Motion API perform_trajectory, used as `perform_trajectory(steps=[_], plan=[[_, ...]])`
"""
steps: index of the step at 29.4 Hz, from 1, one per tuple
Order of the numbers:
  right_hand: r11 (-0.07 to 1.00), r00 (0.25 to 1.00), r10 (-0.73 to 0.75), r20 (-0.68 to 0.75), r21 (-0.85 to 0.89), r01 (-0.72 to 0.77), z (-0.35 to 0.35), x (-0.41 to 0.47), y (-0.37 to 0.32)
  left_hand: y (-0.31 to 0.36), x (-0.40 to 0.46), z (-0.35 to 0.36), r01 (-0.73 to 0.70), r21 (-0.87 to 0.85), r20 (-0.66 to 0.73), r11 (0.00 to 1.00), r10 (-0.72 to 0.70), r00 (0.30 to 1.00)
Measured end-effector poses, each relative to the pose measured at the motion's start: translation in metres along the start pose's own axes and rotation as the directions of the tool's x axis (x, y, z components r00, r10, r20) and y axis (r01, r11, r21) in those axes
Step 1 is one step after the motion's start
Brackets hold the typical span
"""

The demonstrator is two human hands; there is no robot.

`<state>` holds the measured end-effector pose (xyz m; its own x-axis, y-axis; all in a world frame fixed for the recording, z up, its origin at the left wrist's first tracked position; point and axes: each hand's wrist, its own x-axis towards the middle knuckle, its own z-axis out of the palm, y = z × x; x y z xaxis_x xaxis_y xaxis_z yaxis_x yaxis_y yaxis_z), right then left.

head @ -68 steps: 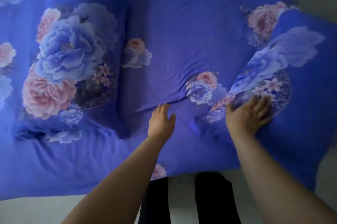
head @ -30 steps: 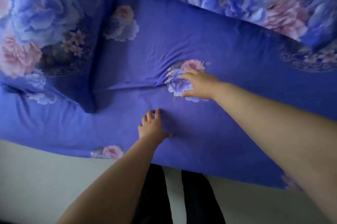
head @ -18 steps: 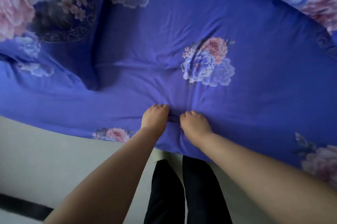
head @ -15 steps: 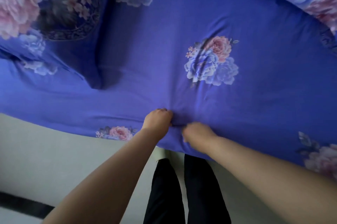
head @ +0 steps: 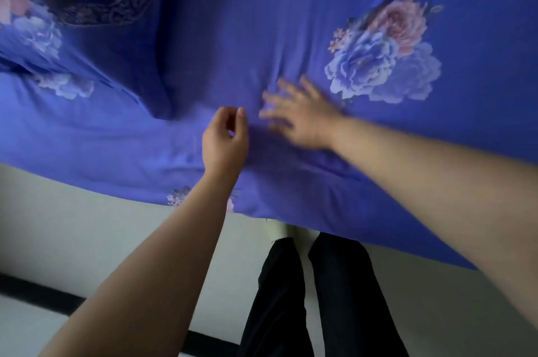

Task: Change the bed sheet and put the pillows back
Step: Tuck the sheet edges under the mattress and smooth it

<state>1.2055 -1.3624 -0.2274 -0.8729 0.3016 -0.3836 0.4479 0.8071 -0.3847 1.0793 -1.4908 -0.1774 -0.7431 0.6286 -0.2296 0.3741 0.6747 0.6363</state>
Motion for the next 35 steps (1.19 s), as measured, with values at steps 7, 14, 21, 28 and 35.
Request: perform_trajectory(steps=[7,14,21,28,35], plan=[[0.807,0.837,-0.488,0.247,0.493,0.326,0.042,-0.174,-0.116,-0.025,0.020,-0.009,-0.357,0.333,0.355,0.873,0.234,0.905],[0.938,0.864,0.339,-0.371,0.070,-0.338,-0.037,-0.017,0.050,-0.045,-0.022,0.003,-0.615,0.244,0.425,0.750,0.487,0.763],[0.934,0.965,-0.208,0.161,0.324,0.148,0.038,-0.166,-0.090,0.007,0.038,0.031,-0.473,0.381,0.276,0.794,0.391,0.878],[0.680,0.583,0.692,-0.426,0.657,-0.327,-0.058,-0.075,0.090,0.057,-0.014,0.137,-0.839,0.378,0.666,0.390,0.515,0.540],[0.425,0.320,0.897,-0.306,0.393,-0.815,0.035,-0.192,0.155,0.074,-0.048,0.132,-0.999,-0.041,0.809,-0.012,0.586,-0.040]])
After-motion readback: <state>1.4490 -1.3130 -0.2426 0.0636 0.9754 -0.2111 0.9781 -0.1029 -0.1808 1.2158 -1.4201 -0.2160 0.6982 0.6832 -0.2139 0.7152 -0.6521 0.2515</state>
